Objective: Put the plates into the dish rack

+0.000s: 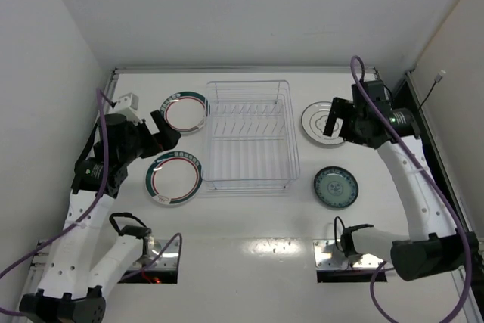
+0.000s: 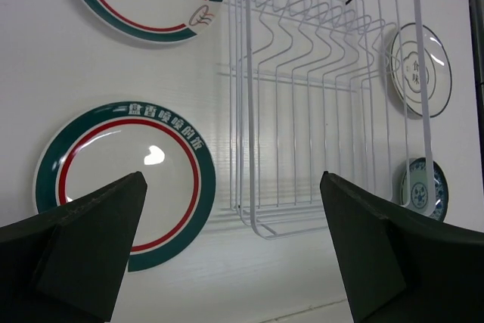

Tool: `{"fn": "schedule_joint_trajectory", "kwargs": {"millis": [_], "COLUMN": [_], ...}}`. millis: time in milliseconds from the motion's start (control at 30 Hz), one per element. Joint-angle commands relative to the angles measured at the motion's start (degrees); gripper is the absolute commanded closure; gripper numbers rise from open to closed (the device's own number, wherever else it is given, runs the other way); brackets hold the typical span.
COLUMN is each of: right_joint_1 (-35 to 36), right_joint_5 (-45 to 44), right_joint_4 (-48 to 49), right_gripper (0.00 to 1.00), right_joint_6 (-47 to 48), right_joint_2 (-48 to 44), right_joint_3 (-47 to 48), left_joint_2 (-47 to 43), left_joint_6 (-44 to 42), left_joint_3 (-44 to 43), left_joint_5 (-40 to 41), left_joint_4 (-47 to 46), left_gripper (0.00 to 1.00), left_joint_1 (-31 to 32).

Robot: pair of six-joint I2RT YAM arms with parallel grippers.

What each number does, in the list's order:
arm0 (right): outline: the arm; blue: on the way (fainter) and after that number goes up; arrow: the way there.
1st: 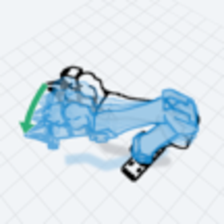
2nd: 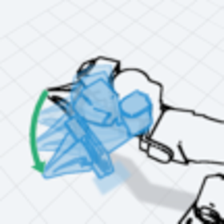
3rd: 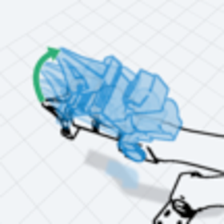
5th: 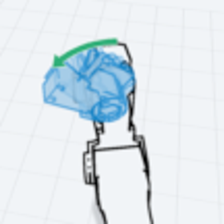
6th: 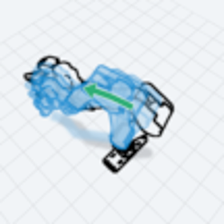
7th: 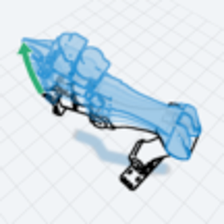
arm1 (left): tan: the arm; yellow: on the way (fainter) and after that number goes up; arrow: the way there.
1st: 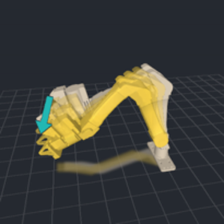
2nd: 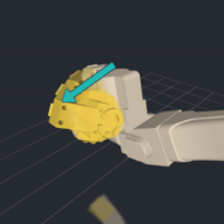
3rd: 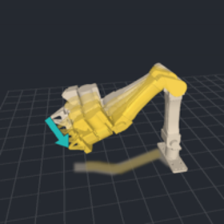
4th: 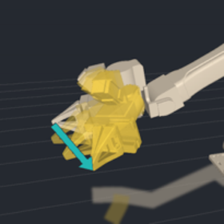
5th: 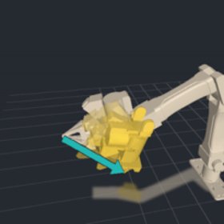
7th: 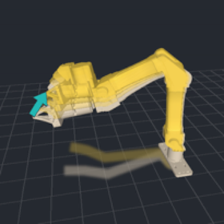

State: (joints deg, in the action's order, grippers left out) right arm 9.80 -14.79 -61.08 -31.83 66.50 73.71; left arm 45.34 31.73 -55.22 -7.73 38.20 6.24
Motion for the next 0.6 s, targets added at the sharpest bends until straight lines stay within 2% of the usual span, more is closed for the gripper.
{"fn": "schedule_joint_trajectory", "kwargs": {"millis": [0,133,167,200,233,267,333,367,400,500,533,567], "right_joint_1": [-1.2,-1.7,-1.7,-2.2,-3.2,-4.0,-6.3,-7.2,-8.5,-13.5,-17.0,-18.7], "right_joint_5": [3.1,18.8,18.0,13.9,2.2,-3.2,-12.2,-12.3,-11.5,-0.4,7.7,11.4], "right_joint_4": [1.8,5.8,5.3,4.0,0.3,-0.7,2.6,3.6,3.6,7.1,8.2,8.9], "right_gripper": [0.0,0.0,0.0,0.0,0.01,0.01,0.01,0.01,0.01,0.01,0.01,0.01], "right_joint_6": [3.8,7.1,7.1,7.1,6.4,5.6,7.0,7.6,7.6,6.8,6.3,6.3], "right_joint_2": [3.5,9.2,13.5,16.2,18.9,21.4,24.9,24.9,25.7,25.7,27.3,28.7], "right_joint_3": [5.6,9.9,11.3,12.8,16.1,16.8,15.4,15.4,15.4,15.4,15.4,16.3], "left_joint_2": [0.3,9.5,14.3,16.2,17.4,18.1,17.4,17.4,16.5,16.0,15.5,14.9], "left_joint_6": [-1.6,-2.7,-3.6,-3.6,-4.1,-4.1,-4.1,-4.1,-4.1,-1.6,-0.7,0.2], "left_joint_3": [-1.4,-6.7,-9.3,-10.2,-11.2,-12.5,-13.7,-14.2,-15.0,-14.4,-13.4,-12.2], "left_joint_5": [0.6,1.8,1.8,1.8,3.0,3.7,4.4,5.0,5.0,5.7,4.2,3.6], "left_joint_4": [-3.5,0.2,2.6,3.3,4.0,4.5,4.5,4.5,4.5,5.7,5.7,4.8], "left_gripper": [0.0,0.0,0.0,0.0,0.0,0.0,0.0,0.0,0.0,0.0,0.0,0.0], "left_joint_1": [1.0,1.6,2.1,2.9,2.9,3.6,3.6,3.6,3.6,4.1,4.1,4.8]}}
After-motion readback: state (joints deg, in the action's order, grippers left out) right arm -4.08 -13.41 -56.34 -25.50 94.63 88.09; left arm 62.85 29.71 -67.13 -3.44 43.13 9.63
